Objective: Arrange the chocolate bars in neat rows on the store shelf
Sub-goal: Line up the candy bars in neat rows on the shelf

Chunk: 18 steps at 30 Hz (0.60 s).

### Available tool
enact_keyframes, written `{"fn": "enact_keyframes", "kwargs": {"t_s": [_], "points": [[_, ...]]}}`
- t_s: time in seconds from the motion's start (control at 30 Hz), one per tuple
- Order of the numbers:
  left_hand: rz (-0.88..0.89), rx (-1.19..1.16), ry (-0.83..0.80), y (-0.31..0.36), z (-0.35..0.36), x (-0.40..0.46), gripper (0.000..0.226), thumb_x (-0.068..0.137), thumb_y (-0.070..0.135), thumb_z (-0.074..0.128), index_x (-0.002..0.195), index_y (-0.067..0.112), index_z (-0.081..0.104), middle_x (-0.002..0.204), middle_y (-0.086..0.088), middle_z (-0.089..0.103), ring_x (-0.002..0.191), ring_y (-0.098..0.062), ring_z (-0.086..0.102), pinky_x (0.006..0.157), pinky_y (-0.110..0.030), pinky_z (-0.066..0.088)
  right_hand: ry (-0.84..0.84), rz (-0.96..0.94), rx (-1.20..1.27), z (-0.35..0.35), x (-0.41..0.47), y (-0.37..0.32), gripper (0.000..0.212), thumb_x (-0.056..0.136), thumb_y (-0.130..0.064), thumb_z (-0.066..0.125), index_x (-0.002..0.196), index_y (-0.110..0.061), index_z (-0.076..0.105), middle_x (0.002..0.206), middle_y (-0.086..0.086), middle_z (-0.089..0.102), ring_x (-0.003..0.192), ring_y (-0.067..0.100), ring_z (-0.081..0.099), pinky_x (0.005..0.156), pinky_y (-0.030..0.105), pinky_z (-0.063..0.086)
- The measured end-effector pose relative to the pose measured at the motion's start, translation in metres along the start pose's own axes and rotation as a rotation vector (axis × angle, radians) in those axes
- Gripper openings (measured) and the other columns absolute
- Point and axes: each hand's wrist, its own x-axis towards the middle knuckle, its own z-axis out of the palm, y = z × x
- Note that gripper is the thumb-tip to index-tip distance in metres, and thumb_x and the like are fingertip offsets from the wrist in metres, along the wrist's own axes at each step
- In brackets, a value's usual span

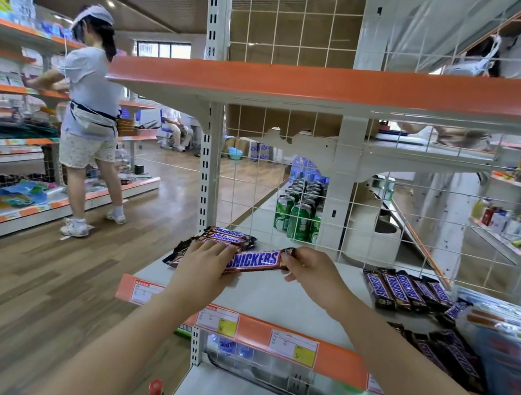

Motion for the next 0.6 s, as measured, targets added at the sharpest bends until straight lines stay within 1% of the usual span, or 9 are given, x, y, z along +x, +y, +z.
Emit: {"fn": "enact_keyframes", "kwargs": {"t_s": [0.07,0.1,0.13,0.2,0.3,0.33,0.43,0.5,0.6], "points": [[-0.106,-0.079,-0.089,0.003,0.001,0.001,0.052,0.089,0.042,0.057,0.131,0.013,0.05,0.123,-0.003,0.059,0.117,-0.025,0.052,0.099,-0.037,0.037,0.032,0.011,0.015,0.002,0.001,0.001,0.027,0.097,-0.021,0.049,0.104,0.001,0.063,0.077,-0.004,0.062,0.065,0.006,0.059,0.063,0.012,0.045],[-0.173,-0.128,-0.106,0.004,0.001,0.002,0.058,0.09,0.046,0.053,0.138,0.014,0.041,0.131,-0.002,0.053,0.122,-0.023,0.046,0.102,-0.035,0.033,0.055,0.016,0.025,0.003,0.002,0.002,0.026,0.097,-0.021,0.048,0.104,0.0,0.063,0.078,-0.003,0.063,0.065,0.006,0.059,0.061,0.011,0.044],[-0.244,-0.195,-0.106,0.004,0.0,0.003,0.063,0.089,0.048,0.054,0.14,0.015,0.037,0.133,-0.002,0.05,0.123,-0.022,0.044,0.102,-0.033,0.034,0.081,0.018,0.036,0.003,0.003,0.004,0.026,0.097,-0.02,0.047,0.104,0.001,0.062,0.08,-0.001,0.063,0.065,0.007,0.06,0.059,0.01,0.044],[-0.367,-0.358,-0.065,0.002,-0.003,0.002,0.067,0.083,0.047,0.062,0.137,0.016,0.039,0.13,-0.002,0.051,0.118,-0.022,0.047,0.096,-0.034,0.04,0.136,0.016,0.049,0.004,0.004,0.005,0.026,0.098,-0.019,0.047,0.103,0.002,0.062,0.085,0.002,0.064,0.066,0.007,0.06,0.056,0.006,0.043],[-0.522,-0.599,-0.055,-0.006,-0.003,-0.002,0.062,0.078,0.04,0.071,0.129,0.015,0.048,0.124,-0.003,0.056,0.112,-0.022,0.053,0.091,-0.035,0.044,0.204,0.021,0.061,0.003,0.005,0.006,0.024,0.098,-0.018,0.047,0.097,-0.001,0.064,0.087,0.005,0.064,0.067,0.013,0.06,0.053,0.004,0.04],[-0.574,-0.666,-0.069,-0.008,-0.001,-0.003,0.06,0.078,0.039,0.072,0.128,0.014,0.05,0.122,-0.003,0.058,0.11,-0.021,0.055,0.09,-0.034,0.045,0.217,0.026,0.063,0.003,0.006,0.006,0.022,0.098,-0.019,0.047,0.093,-0.005,0.063,0.086,0.005,0.064,0.068,0.013,0.06,0.054,0.006,0.04],[-0.709,-0.85,-0.13,-0.013,-0.002,-0.004,0.056,0.08,0.04,0.069,0.124,0.009,0.054,0.111,-0.004,0.063,0.099,-0.017,0.059,0.083,-0.027,0.044,0.214,0.042,0.098,0.006,0.006,0.003,0.021,0.098,-0.02,0.045,0.085,-0.012,0.059,0.082,0.003,0.064,0.067,0.012,0.06,0.062,0.017,0.041],[-0.764,-0.989,-0.151,-0.015,-0.006,-0.004,0.046,0.084,0.039,0.065,0.116,0.006,0.058,0.103,-0.003,0.065,0.09,-0.015,0.06,0.08,-0.026,0.043,0.204,0.053,0.13,0.011,0.007,0.001,0.021,0.098,-0.02,0.045,0.085,-0.013,0.06,0.081,0.002,0.064,0.066,0.009,0.059,0.063,0.019,0.041],[-0.813,-1.153,-0.173,-0.018,-0.011,-0.005,0.024,0.088,0.035,0.061,0.095,0.012,0.064,0.093,-0.004,0.069,0.079,-0.012,0.063,0.081,-0.03,0.05,0.183,0.074,0.176,0.019,0.006,-0.003,0.02,0.098,-0.022,0.046,0.088,-0.012,0.061,0.082,0.003,0.064,0.066,0.007,0.058,0.065,0.02,0.041]]}}
